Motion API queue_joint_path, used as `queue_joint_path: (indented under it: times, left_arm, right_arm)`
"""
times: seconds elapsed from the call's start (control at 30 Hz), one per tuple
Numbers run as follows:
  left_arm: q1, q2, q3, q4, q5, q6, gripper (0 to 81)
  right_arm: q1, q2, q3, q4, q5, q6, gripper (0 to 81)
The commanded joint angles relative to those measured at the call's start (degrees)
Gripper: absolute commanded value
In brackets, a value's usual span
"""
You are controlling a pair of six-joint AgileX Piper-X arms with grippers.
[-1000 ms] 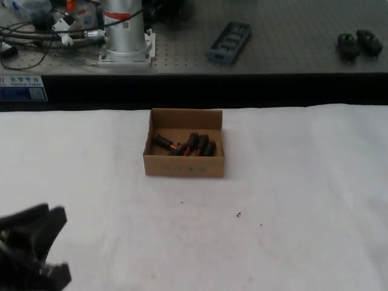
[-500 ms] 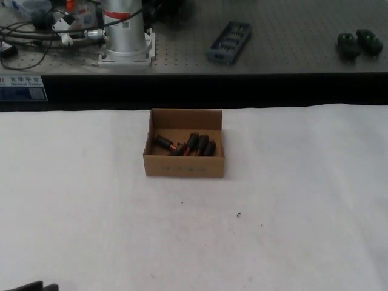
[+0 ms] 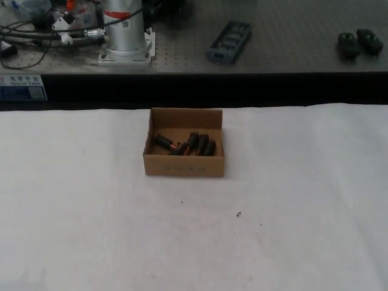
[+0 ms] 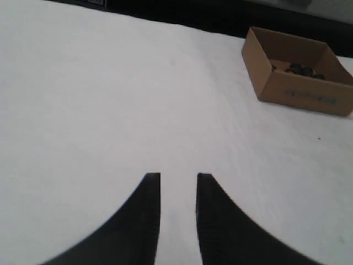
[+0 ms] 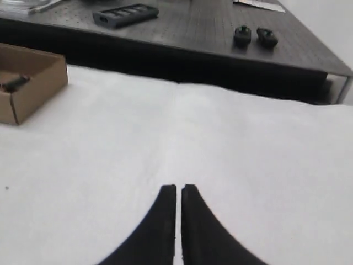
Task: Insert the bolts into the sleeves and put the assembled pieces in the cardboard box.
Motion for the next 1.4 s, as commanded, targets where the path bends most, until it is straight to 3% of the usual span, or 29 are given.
queue_joint_path:
  times: [0.0,0.13,0.3,0.77,1.37]
  left_arm:
    - [2.2,-3.8,-0.6,-0.1,0.0,-0.3,17.0]
    - [2.2,-4.0,-0.6,-0.1,0.0,-0.3,17.0]
    - [2.2,-4.0,-0.6,1.5,0.0,-0.3,17.0]
    - [2.2,-5.0,-0.6,30.7,0.0,-0.3,17.0]
    - [2.2,-5.0,-0.6,32.1,0.0,-0.3,17.0]
  right_arm:
    - [-0.5,-0.8,-0.4,3.0,0.0,0.1,3.7]
    - [-1.0,-0.7,-0.4,11.6,0.0,0.1,3.7]
    - [-1.0,-0.7,-0.4,12.4,0.0,-0.8,3.7]
    - [-1.0,-0.7,-0.4,12.4,0.0,-0.8,3.7]
    - [-1.0,-0.7,-0.4,12.4,0.0,-0.8,3.7]
